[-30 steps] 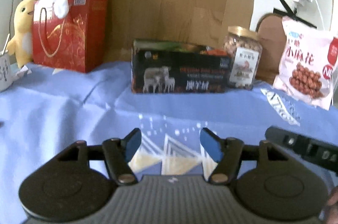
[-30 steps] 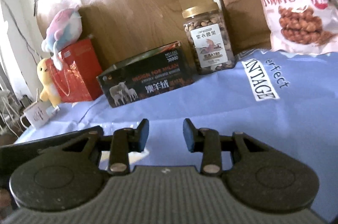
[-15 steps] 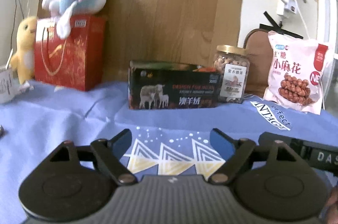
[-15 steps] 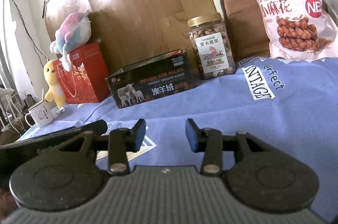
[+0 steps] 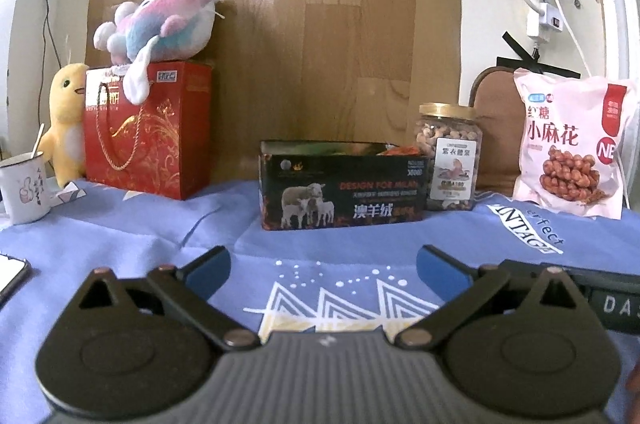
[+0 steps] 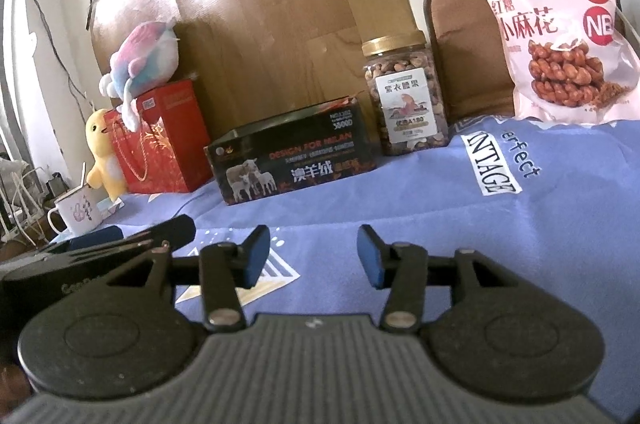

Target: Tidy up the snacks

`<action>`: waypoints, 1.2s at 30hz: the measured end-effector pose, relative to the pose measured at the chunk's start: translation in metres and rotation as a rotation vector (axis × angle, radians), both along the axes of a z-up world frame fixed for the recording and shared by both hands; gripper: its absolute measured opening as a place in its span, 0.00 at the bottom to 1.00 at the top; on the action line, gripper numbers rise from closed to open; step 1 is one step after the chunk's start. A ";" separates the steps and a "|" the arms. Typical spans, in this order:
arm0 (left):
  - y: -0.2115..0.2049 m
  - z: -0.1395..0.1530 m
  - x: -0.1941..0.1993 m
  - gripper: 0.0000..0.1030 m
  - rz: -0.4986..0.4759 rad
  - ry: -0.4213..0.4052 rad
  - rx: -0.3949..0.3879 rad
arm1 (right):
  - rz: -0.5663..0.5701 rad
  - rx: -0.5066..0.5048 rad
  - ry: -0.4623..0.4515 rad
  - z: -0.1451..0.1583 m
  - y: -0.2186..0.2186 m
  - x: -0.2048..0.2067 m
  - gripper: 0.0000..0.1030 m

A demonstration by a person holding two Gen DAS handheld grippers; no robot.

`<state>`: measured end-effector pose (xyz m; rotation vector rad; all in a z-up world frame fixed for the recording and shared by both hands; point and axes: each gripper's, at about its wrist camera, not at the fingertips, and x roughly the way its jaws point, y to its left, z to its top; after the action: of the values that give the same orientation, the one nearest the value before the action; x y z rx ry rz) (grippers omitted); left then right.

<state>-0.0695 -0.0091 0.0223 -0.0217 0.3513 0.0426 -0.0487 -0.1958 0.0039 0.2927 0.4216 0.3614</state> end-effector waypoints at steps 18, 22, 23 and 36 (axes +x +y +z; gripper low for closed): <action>0.005 -0.005 0.009 1.00 0.011 0.086 0.000 | -0.003 0.002 0.014 -0.001 -0.001 -0.002 0.54; 0.004 -0.005 0.010 1.00 0.007 0.091 0.005 | -0.005 0.002 0.015 -0.001 -0.001 -0.001 0.56; 0.004 -0.005 0.011 1.00 0.008 0.093 0.006 | -0.006 0.003 0.015 -0.001 -0.001 -0.002 0.57; 0.003 -0.006 0.014 1.00 0.012 0.121 0.013 | -0.014 0.005 0.019 -0.001 -0.002 -0.002 0.57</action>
<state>-0.0554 -0.0057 0.0159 -0.0081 0.4722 0.0584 -0.0503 -0.1980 0.0027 0.3044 0.4371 0.3459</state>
